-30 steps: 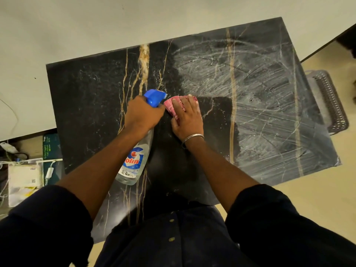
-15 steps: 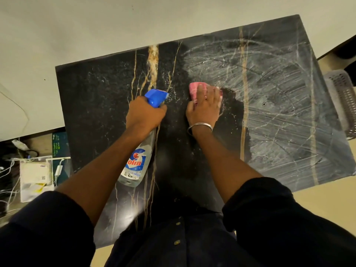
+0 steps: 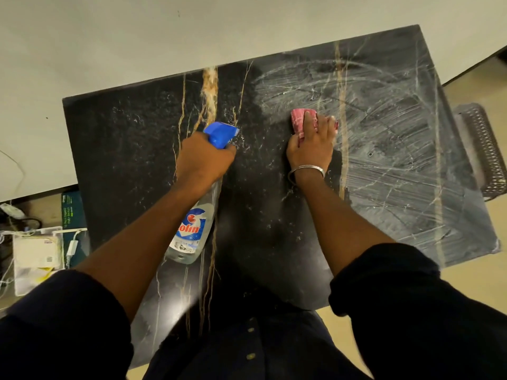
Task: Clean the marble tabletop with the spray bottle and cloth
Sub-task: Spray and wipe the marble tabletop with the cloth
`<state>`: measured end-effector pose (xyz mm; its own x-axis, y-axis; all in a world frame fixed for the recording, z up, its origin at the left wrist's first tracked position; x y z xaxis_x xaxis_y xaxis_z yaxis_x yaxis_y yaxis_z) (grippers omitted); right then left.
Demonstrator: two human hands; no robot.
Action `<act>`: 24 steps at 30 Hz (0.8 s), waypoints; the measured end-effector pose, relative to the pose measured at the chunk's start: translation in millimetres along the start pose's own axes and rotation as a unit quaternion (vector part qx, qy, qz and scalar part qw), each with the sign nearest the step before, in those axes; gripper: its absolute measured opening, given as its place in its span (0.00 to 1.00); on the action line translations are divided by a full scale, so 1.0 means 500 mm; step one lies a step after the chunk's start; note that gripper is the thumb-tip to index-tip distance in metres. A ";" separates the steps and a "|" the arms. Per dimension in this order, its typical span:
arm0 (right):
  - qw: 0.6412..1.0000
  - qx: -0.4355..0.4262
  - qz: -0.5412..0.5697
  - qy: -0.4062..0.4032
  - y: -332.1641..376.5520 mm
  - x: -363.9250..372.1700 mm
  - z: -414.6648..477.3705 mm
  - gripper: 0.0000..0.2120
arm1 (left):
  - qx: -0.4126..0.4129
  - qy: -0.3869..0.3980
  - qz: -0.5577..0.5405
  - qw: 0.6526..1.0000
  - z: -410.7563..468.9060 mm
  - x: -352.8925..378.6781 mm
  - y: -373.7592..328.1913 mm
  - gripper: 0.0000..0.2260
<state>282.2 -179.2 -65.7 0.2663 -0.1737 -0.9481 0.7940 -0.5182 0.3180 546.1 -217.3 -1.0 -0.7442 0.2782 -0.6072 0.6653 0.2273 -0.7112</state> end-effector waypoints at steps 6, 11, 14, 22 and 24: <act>0.985 -0.159 -0.001 0.062 0.201 0.056 -0.062 0.28 | 0.000 -0.002 0.026 1.000 0.025 0.005 -0.016 0.11; 0.943 -0.318 -0.002 0.099 0.204 0.067 -0.025 0.28 | 0.015 -0.005 0.029 0.999 0.049 -0.001 -0.026 0.13; 0.972 -0.220 -0.034 0.081 0.115 0.042 0.058 0.29 | 0.011 -0.005 0.015 1.000 0.063 -0.012 -0.026 0.13; 0.999 0.029 -0.030 0.026 0.149 0.042 0.080 0.30 | 0.019 -0.007 0.016 1.000 0.086 -0.029 -0.023 0.10; 0.993 -0.088 -0.039 0.069 0.221 0.068 0.063 0.30 | 0.012 -0.011 0.017 1.000 0.092 -0.029 -0.019 0.11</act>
<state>361.7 -268.9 -62.8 0.2631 -0.0155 -0.9646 0.8951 -0.3691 0.2501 547.9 -266.6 -1.7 -0.7219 0.2646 -0.6395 0.6895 0.1953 -0.6975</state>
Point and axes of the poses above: each hand's wrist, its own z-axis towards the middle knuckle, its own x-axis out of the palm, y = z × x, the point moved 8 cm from there along z, towards the middle knuckle
